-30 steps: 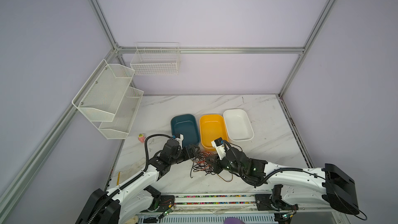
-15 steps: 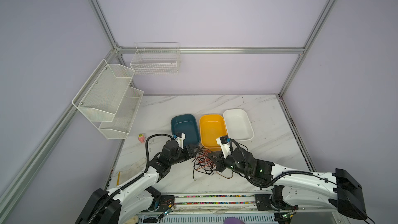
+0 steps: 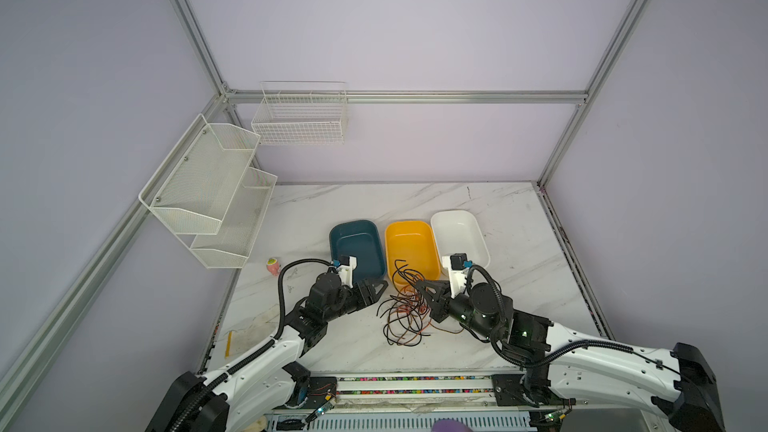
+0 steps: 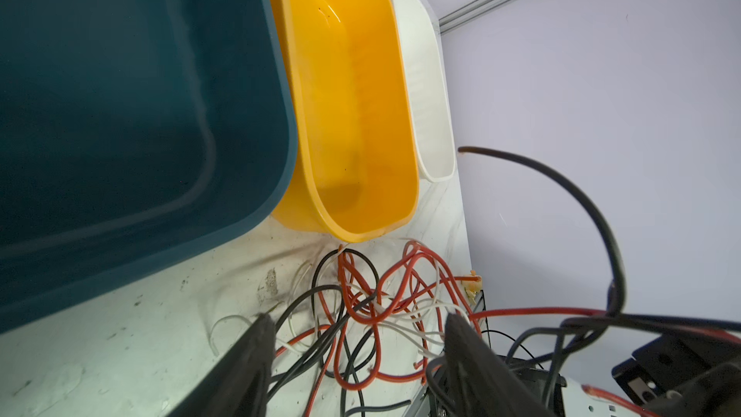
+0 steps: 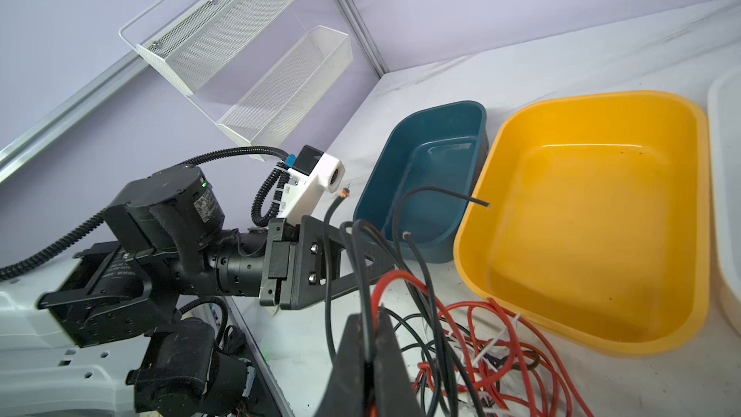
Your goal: Untangle the cables
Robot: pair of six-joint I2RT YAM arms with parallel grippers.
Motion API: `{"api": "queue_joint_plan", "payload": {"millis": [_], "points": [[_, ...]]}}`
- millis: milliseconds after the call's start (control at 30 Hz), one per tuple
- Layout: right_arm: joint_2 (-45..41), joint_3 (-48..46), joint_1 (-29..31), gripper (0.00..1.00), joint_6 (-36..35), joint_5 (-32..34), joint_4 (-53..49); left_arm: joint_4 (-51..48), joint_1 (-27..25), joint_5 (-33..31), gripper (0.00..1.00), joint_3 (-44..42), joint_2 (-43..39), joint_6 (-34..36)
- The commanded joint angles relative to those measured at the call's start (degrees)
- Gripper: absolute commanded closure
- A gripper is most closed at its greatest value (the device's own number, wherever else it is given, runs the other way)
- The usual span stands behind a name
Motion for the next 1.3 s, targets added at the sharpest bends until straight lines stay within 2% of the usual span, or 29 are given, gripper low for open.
{"api": "queue_joint_plan", "payload": {"millis": [0,467,667,833,1067,1267], "points": [[-1.75,0.33,-0.31,1.00,0.46,-1.17,2.03,4.36,-0.23,1.01,0.31,-2.41,-1.76,0.10],[-6.27,-0.59,-0.31,1.00,-2.00,-11.09,10.93,7.89,-0.36,3.90,0.21,-2.07,-4.48,1.54],[-8.02,-0.65,-0.33,1.00,-0.71,-9.15,10.92,8.01,-0.35,4.93,0.18,-1.95,-7.10,2.71],[-5.73,-0.92,-0.72,1.00,1.85,-7.60,10.17,8.04,-0.43,7.18,0.19,-2.28,-10.44,4.12],[-5.21,-1.73,-1.51,1.00,2.00,-5.93,10.78,8.62,-0.43,10.01,0.19,-3.95,-14.64,4.26],[-4.70,-2.35,-2.22,1.00,1.70,-6.06,11.56,9.73,-0.58,12.24,0.28,-4.70,-13.96,3.24]]}}
